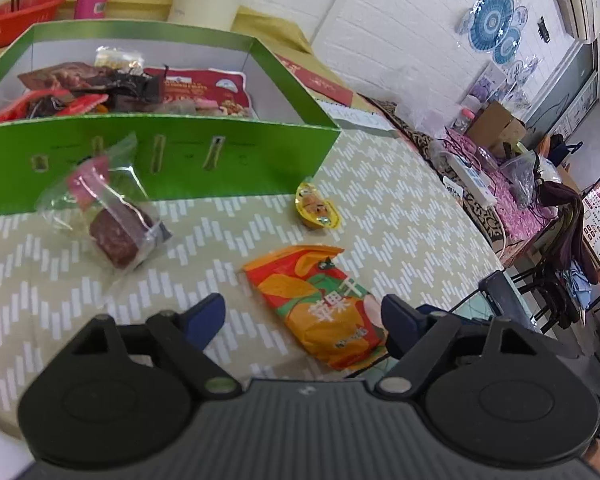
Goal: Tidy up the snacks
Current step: 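Grasp the orange fruit bag with the left tool, then carry the orange fruit bag into the green box and open the left tool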
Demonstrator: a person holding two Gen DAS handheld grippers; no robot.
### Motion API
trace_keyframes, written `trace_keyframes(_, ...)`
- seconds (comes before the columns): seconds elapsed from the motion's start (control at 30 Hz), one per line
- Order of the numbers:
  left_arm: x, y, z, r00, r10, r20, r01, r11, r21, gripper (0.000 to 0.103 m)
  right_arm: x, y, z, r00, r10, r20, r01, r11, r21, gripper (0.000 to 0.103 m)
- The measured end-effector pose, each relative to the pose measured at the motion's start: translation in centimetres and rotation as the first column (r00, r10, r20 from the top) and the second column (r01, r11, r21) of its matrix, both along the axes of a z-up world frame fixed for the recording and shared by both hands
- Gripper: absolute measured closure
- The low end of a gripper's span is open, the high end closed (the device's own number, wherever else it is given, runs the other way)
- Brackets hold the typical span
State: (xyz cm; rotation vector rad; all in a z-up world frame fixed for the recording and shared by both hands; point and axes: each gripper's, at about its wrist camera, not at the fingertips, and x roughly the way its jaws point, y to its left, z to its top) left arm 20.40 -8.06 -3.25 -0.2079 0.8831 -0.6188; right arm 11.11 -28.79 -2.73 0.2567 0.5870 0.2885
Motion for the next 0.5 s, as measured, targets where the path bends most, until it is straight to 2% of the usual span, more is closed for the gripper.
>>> trace_keyframes(0.1, 0.5, -0.1, -0.2, 1.000, 0.001, 0.000, -0.001, 1.000, -0.010, 0.030, -0.1, 0.2, -0.2, 1.000, 0.004, -0.004, -0.004, 1.000, 0.010, 0.012)
trace_keyframes(0.23, 0.9, -0.1, -0.3, 1.000, 0.001, -0.005, -0.001, 0.999, -0.036, 0.036, 0.3, 0.3, -0.7, 1.000, 0.008, -0.024, -0.006, 0.998, 0.066, 0.014)
trace_keyframes(0.3, 1.0, -0.4, -0.3, 1.000, -0.002, 0.006, 0.002, 1.000, -0.027, 0.049, 0.7, 0.5, -1.1, 0.999, 0.011, -0.033, -0.008, 0.996, 0.090, 0.015)
trace_keyframes(0.33, 1.0, -0.8, -0.3, 1.000, -0.008, 0.014, 0.008, 1.000, -0.018, 0.056, 0.9, 0.6, -1.2, 1.000, 0.009, -0.028, -0.006, 0.995, 0.102, 0.020)
trace_keyframes(0.37, 0.9, -1.1, -0.4, 1.000, -0.023, 0.015, 0.023, 1.000, -0.013, 0.076, 1.0, 0.7, -1.2, 1.000, 0.008, -0.028, -0.005, 0.995, 0.103, 0.026)
trace_keyframes(0.4, 0.6, -1.3, -0.5, 0.999, -0.037, 0.018, 0.037, 0.999, -0.012, 0.083, 1.1, 0.8, -1.3, 0.999, 0.006, -0.033, -0.003, 0.995, 0.099, 0.047)
trace_keyframes(0.43, 0.3, -1.5, -0.6, 0.999, -0.041, 0.034, 0.041, 0.999, 0.000, 0.084, 1.1, 1.0, -1.3, 1.000, -0.003, -0.031, 0.005, 0.997, 0.080, 0.056)
trace_keyframes(0.5, -0.3, -1.7, -0.5, 0.997, -0.046, 0.056, 0.045, 0.999, 0.019, 0.087, 1.1, 0.9, -1.3, 1.000, -0.007, -0.027, 0.009, 0.997, 0.074, 0.062)
